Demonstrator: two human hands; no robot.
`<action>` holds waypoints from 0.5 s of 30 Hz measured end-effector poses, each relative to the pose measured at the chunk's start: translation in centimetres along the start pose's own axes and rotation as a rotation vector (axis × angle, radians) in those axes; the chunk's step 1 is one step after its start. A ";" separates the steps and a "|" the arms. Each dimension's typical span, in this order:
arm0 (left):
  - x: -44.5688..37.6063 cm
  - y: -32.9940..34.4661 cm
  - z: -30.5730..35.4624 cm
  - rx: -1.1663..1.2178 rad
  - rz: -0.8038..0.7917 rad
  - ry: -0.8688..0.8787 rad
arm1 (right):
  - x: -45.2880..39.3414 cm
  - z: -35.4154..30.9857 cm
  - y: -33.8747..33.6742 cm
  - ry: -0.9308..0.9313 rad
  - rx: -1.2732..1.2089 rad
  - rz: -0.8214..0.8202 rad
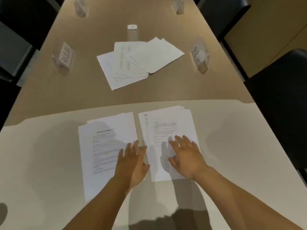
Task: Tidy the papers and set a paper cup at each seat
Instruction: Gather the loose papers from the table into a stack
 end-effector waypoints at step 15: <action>-1.6 4.3 -2.4 0.071 -0.005 -0.139 | -4.9 4.9 1.1 0.518 -0.304 0.160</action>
Point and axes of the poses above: each hand's wrist, its own x-axis away from the middle knuckle, its own y-axis out of the palm, z = x × y, the point moved 5 cm from there along -x, towards the middle knuckle, and after that the axes turned 7 degrees about -x, right-handed, at the moved point
